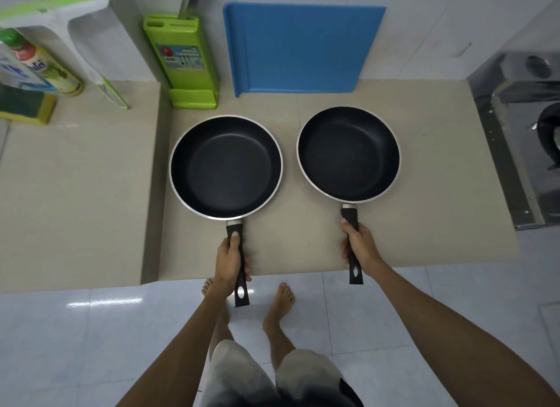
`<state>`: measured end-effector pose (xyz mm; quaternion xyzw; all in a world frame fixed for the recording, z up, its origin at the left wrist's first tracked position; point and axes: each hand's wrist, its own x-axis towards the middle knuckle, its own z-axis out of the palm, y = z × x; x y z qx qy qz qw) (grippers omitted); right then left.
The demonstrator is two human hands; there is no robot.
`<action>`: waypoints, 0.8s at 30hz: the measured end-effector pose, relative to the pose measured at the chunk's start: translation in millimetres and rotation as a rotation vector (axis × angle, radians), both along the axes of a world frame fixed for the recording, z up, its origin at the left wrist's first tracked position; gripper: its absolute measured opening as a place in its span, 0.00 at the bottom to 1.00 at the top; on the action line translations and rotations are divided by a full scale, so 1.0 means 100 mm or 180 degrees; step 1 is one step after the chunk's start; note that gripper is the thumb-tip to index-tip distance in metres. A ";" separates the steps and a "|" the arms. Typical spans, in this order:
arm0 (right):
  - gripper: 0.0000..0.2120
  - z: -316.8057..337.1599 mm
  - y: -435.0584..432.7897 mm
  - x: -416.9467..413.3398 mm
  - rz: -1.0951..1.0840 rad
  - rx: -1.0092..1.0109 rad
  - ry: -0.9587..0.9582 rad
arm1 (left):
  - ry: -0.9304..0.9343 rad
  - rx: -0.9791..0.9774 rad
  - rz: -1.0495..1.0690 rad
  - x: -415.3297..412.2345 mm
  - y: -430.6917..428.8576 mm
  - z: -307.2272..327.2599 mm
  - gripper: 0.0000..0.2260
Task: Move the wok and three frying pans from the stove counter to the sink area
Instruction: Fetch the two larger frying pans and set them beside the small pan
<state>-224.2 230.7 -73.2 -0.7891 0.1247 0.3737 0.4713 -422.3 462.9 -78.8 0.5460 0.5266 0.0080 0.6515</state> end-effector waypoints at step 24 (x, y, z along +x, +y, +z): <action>0.15 0.87 0.02 -0.11 -0.0160 0.0323 0.0189 | -0.0247 -0.0024 -0.0203 -0.10 0.14 0.83 0.16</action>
